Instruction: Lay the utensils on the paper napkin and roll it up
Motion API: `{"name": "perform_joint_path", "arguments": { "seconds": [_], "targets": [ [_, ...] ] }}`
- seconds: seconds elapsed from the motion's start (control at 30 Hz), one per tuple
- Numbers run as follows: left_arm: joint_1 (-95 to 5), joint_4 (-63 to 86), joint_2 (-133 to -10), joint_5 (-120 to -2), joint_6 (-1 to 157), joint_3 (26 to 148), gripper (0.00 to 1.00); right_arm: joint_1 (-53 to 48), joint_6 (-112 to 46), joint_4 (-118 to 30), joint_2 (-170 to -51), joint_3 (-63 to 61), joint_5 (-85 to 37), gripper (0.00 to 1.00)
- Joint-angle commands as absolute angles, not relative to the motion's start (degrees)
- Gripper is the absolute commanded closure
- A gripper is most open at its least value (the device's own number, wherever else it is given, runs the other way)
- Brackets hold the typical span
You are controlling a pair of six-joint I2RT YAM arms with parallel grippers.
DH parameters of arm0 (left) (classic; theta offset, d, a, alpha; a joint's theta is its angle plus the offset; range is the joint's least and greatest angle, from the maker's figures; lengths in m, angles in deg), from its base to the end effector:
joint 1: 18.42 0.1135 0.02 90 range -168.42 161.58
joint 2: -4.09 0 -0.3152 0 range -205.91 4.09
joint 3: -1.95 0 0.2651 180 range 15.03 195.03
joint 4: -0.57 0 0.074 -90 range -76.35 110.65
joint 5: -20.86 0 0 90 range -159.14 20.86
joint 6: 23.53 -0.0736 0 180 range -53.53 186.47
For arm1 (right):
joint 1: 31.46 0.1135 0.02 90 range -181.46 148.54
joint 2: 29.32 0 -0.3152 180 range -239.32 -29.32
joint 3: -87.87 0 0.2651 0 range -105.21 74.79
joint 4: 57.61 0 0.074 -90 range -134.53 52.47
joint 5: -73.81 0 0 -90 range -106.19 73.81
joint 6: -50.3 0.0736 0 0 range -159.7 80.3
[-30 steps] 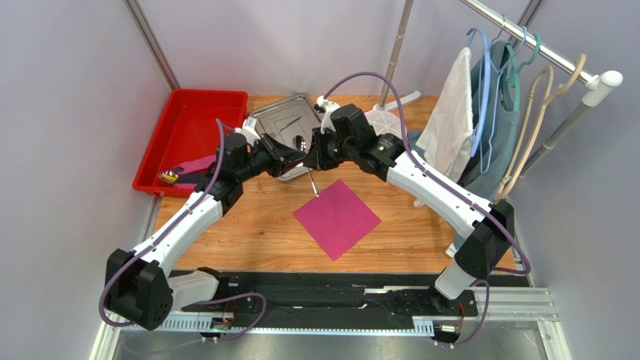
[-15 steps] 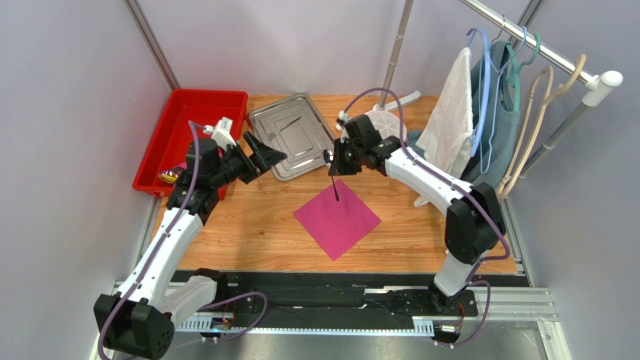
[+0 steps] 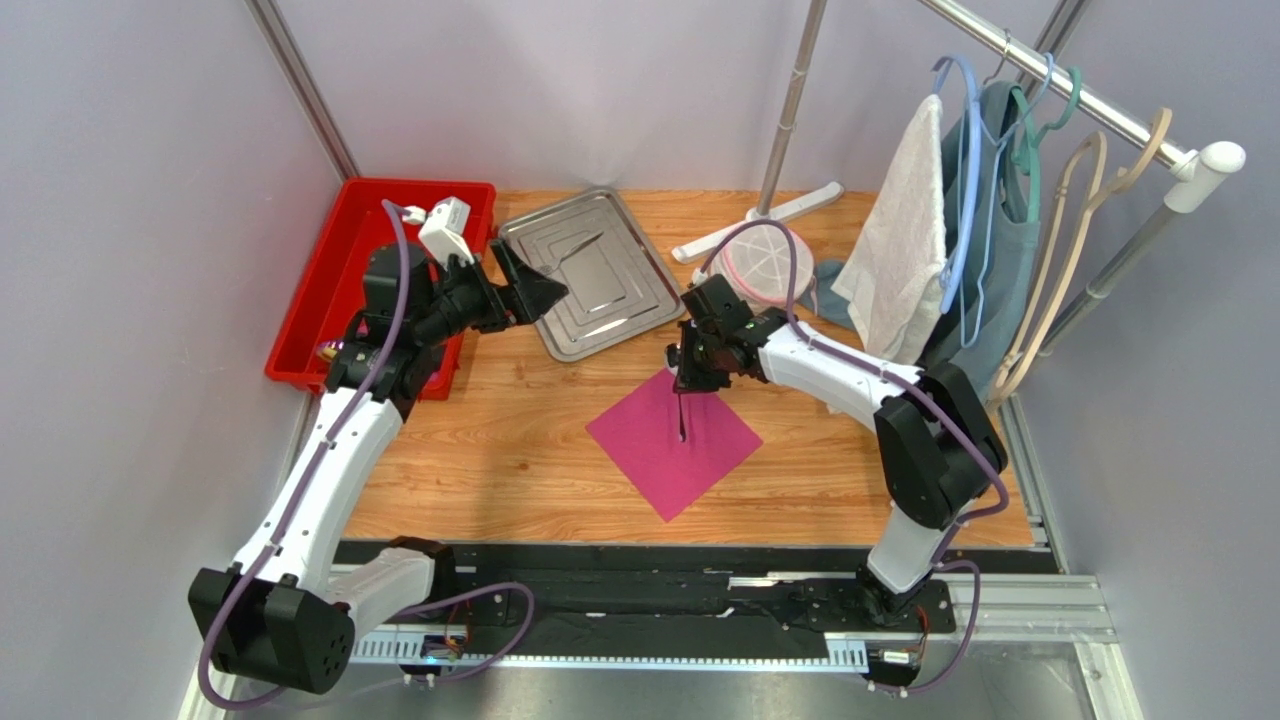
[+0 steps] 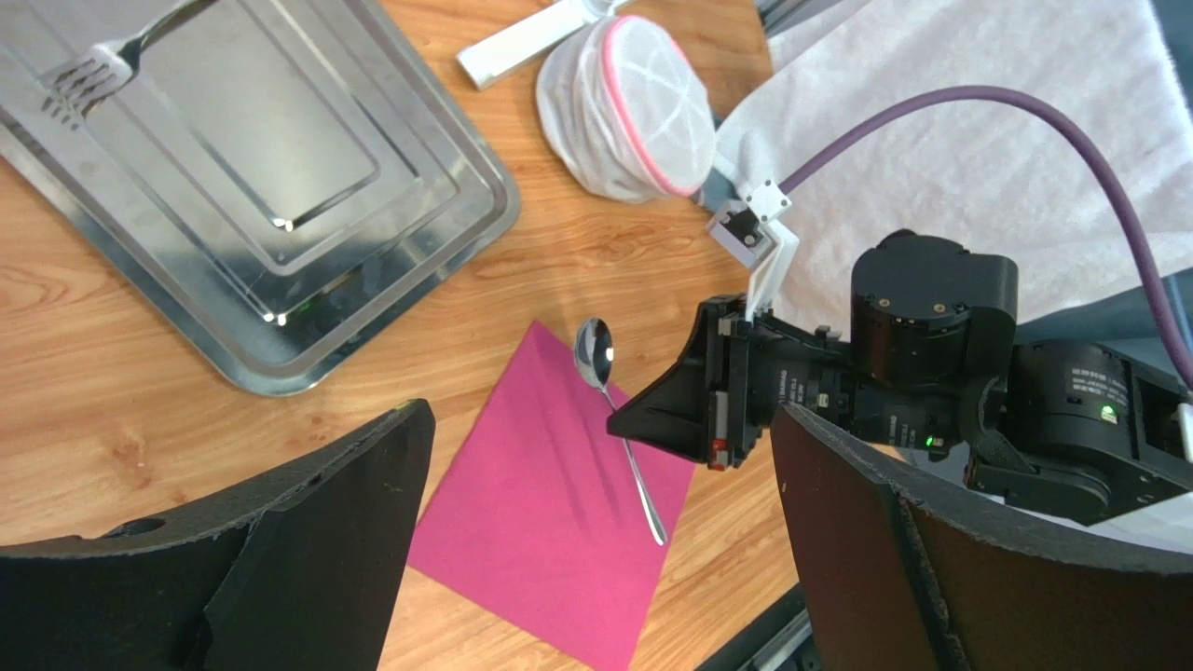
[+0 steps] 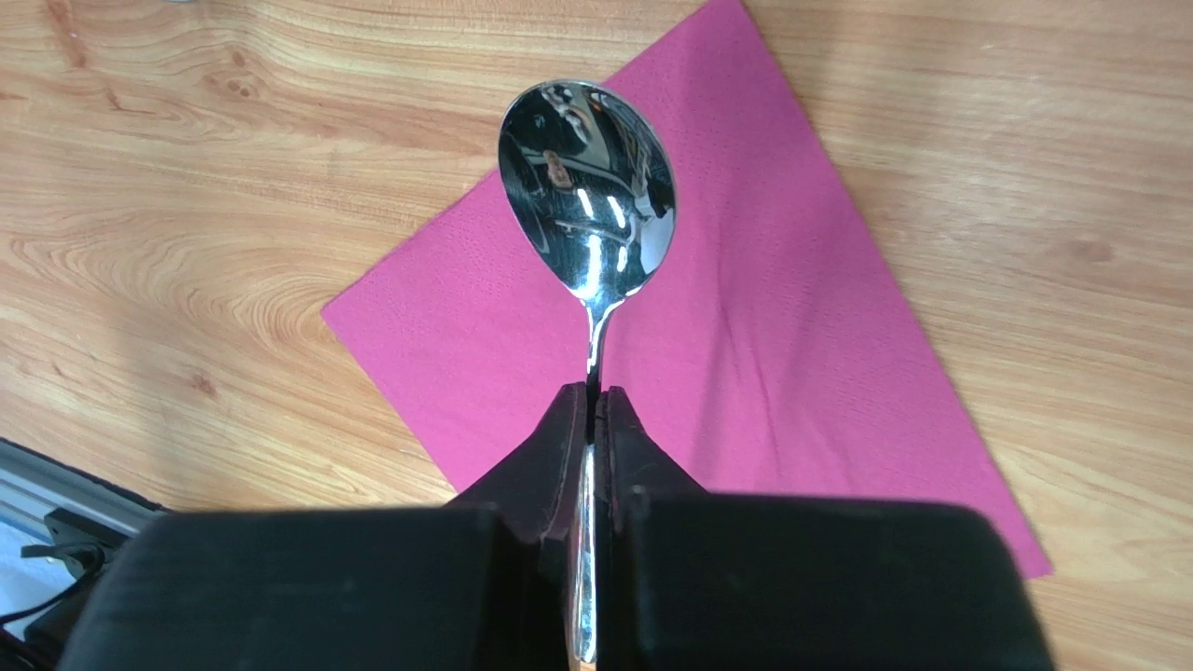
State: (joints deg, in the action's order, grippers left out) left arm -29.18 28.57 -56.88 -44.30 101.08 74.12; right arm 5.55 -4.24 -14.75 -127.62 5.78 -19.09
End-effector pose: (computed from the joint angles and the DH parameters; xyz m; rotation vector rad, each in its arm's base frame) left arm 0.2515 -0.0793 0.3999 -0.0895 1.9442 -0.9404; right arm 0.3139 0.2413 0.2249 -0.0553 2.6919 0.4953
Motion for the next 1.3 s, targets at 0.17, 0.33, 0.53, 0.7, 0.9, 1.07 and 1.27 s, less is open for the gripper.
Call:
{"name": "perform_joint_path", "arguments": {
  "seconds": [0.17, 0.33, 0.53, 0.7, 0.9, 1.07, 1.27],
  "targets": [
    [-28.6, 24.7, -58.7, -42.4, 100.3, 74.7, 0.01, 6.9, 3.0, -15.3, -133.5, 2.1, -17.0, 1.0],
    [-28.6, 23.6, -60.0, -41.4, 101.9, 74.8, 0.01, 6.9, 3.7, -15.3, -134.2, 1.7, -16.4, 1.0],
    [-28.6, 23.3, -61.2, -40.4, 103.4, 75.4, 0.01, 6.7, 4.8, -15.0, -136.3, 0.7, -16.7, 1.0],
    [-28.6, 24.0, -61.1, -40.3, 103.4, 76.5, 0.01, 6.7, 5.2, -14.4, -137.7, 0.0, -16.5, 0.99],
    [-28.6, 24.3, -61.1, -40.4, 103.5, 76.2, 0.01, 6.7, 5.7, -14.0, -138.3, 0.1, -16.4, 0.98],
    [-28.5, 24.0, -60.9, -40.4, 103.4, 75.7, 0.01, 6.5, 5.6, -14.0, -138.6, 0.1, -16.3, 0.98],
    [-28.5, 23.7, -61.1, -40.2, 103.6, 75.6, 0.01, 6.3, 5.3, -13.9, -138.7, -0.4, -14.0, 0.98]
  ]
}}
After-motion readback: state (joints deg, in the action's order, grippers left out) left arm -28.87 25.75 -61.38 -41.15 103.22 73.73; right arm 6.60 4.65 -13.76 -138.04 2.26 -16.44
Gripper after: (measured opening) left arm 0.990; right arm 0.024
